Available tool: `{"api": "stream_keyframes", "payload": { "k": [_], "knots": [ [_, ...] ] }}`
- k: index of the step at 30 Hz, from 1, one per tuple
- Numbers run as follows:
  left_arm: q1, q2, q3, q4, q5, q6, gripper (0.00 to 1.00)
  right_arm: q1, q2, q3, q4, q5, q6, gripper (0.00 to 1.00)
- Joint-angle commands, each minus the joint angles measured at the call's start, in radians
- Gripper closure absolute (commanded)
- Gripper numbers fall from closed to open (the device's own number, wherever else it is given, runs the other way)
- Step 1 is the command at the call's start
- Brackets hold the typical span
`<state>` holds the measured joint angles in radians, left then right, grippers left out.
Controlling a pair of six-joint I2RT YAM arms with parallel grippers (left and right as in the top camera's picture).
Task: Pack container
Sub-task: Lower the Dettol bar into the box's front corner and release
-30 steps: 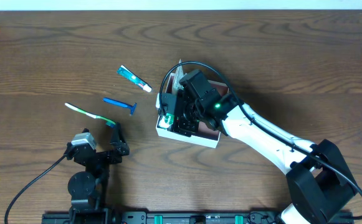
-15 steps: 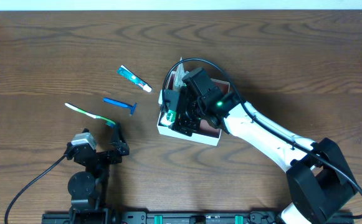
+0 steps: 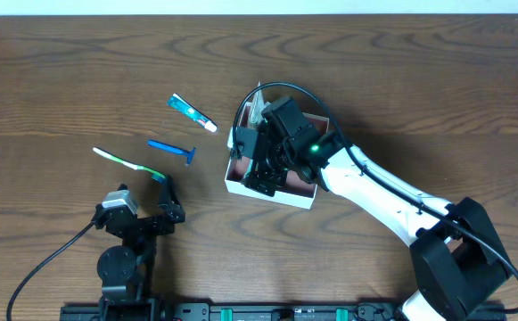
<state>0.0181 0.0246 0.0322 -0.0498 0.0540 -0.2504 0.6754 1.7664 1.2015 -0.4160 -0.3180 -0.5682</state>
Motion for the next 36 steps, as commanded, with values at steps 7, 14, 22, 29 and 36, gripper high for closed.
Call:
{"api": "stream_keyframes", "payload": {
  "k": [7, 14, 22, 29, 36],
  "knots": [
    [0.005, -0.001, -0.028, -0.015, 0.01, 0.003, 0.02, 0.024, -0.072, -0.004, -0.069, 0.056, 0.18, 0.01],
    [0.005, -0.001, -0.028, -0.015, 0.01, 0.003, 0.02, 0.057, -0.157, -0.004, -0.174, 0.06, 0.486, 0.14],
    [0.005, -0.001, -0.028, -0.015, 0.01, 0.003, 0.02, 0.047, -0.161, -0.005, -0.312, 0.322, 0.841, 0.17],
    [0.005, -0.001, -0.028, -0.015, 0.01, 0.003, 0.02, 0.022, -0.161, -0.005, -0.462, 0.531, 1.057, 0.16],
    [0.005, -0.001, -0.028, -0.015, 0.01, 0.003, 0.02, -0.002, -0.161, -0.005, -0.488, 0.555, 1.136, 0.16]
  ]
}}
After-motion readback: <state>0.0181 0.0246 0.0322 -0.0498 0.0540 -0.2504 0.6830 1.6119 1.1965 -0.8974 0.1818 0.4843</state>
